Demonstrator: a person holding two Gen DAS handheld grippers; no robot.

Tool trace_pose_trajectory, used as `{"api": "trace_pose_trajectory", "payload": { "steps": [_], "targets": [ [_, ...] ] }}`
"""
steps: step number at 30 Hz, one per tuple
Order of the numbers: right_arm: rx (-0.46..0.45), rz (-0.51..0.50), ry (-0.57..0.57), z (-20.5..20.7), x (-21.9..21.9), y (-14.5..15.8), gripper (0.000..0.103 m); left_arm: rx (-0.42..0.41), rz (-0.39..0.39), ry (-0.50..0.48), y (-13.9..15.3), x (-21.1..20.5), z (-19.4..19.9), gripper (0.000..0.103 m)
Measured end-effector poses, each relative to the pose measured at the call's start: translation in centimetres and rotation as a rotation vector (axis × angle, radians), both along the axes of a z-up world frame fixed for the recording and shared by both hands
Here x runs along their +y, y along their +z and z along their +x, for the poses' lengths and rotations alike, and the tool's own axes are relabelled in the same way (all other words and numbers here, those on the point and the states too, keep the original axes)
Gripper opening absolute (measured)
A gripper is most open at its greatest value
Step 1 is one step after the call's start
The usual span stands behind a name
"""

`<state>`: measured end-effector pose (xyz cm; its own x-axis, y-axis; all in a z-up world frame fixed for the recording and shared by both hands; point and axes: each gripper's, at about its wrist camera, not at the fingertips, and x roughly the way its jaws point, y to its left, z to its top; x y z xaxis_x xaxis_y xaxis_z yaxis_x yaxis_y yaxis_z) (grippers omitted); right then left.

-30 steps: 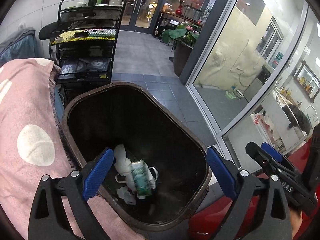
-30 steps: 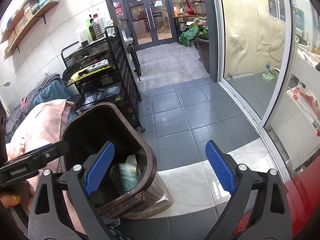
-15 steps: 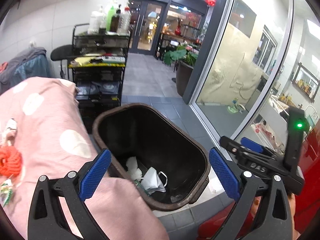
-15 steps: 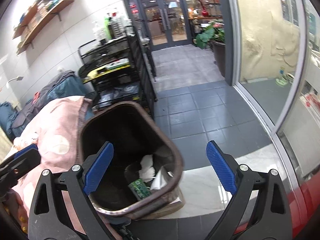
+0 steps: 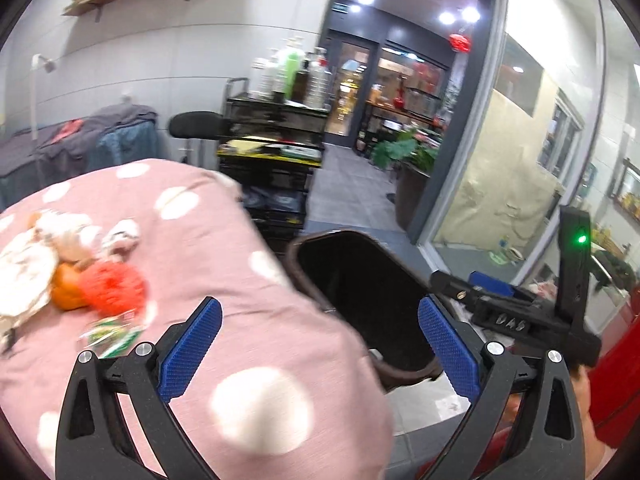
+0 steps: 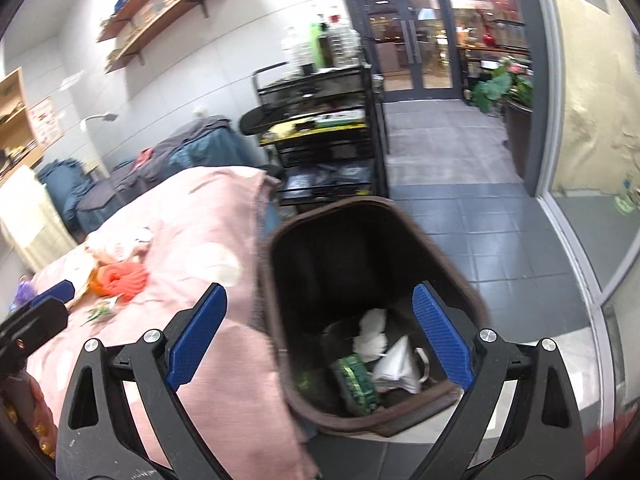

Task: Collect trash
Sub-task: 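Move both tools back over the bed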

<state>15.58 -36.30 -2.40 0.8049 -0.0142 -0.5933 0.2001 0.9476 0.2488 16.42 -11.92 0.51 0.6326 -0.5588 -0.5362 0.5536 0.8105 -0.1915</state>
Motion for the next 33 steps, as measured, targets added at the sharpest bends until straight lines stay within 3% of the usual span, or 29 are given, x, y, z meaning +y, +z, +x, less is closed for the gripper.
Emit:
{"api": "trace_pose_trajectory", "payload": {
  "steps": [13, 22, 27, 33],
  "targets": [
    [0.077, 0.014, 0.265, 4.0, 8.2, 0.0, 0.093, 0.088, 0.064, 0.22, -3.5, 13.1, -0.6, 0.097],
    [0.158, 0.055, 0.504, 7.3, 16.0, -0.3, 0.093, 0.108, 0.082, 0.354, -4.0, 20.4, 1.4, 0.097],
    [0.181, -0.029, 0.614, 8.8, 21.4, -0.2, 0.093, 0.129, 0.02, 0.419, -3.2, 24.3, 3.9, 0.097],
    [0.231, -0.166, 0.7, 11.2, 26.0, -0.3, 0.093, 0.168, 0.021, 0.45, -3.8, 27.3, 8.6, 0.097]
  ]
}}
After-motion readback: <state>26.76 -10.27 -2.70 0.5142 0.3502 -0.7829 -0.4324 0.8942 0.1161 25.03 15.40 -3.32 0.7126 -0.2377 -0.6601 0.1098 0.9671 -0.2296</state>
